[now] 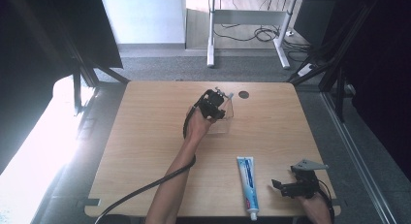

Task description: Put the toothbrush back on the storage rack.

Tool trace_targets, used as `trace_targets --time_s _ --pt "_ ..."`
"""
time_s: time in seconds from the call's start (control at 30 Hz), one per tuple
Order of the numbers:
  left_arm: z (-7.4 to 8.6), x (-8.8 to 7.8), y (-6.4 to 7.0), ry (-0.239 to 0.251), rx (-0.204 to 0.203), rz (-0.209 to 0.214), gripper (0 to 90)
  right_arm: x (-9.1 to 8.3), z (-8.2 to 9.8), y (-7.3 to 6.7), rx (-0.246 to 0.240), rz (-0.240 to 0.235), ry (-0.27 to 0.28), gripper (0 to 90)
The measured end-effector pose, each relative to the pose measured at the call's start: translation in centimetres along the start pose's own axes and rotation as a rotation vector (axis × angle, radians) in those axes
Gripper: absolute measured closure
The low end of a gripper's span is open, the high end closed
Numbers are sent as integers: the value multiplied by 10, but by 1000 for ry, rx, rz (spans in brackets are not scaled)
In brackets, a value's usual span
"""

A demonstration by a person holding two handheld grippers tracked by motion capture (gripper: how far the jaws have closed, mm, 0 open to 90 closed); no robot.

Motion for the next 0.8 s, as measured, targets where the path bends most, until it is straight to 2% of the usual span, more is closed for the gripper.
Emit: trace_targets --time_s 0.23,0.33,0.6,0.8 --pt "-5 -8 0 46 -7 25 503 0 0 0 -4 -1 6 0" --pt "-6 -10 0 48 -14 36 435 0 0 0 -6 -1 6 0" --pt "-7 -21 0 78 -32 107 305 0 0 0 -5 0 5 0" --pt "-5 -29 -1 85 -30 118 222 0 0 0 -6 -1 3 0"
Point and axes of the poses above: each handheld gripper's, and its own axes: x roughly forward along the jaws, z roughly out of its underside, y roughly to its right, the point moved 4 cm from there along x, roughly forward along the jaws, and after that the axes turned 5 degrees about y, right-handed, at the moved point
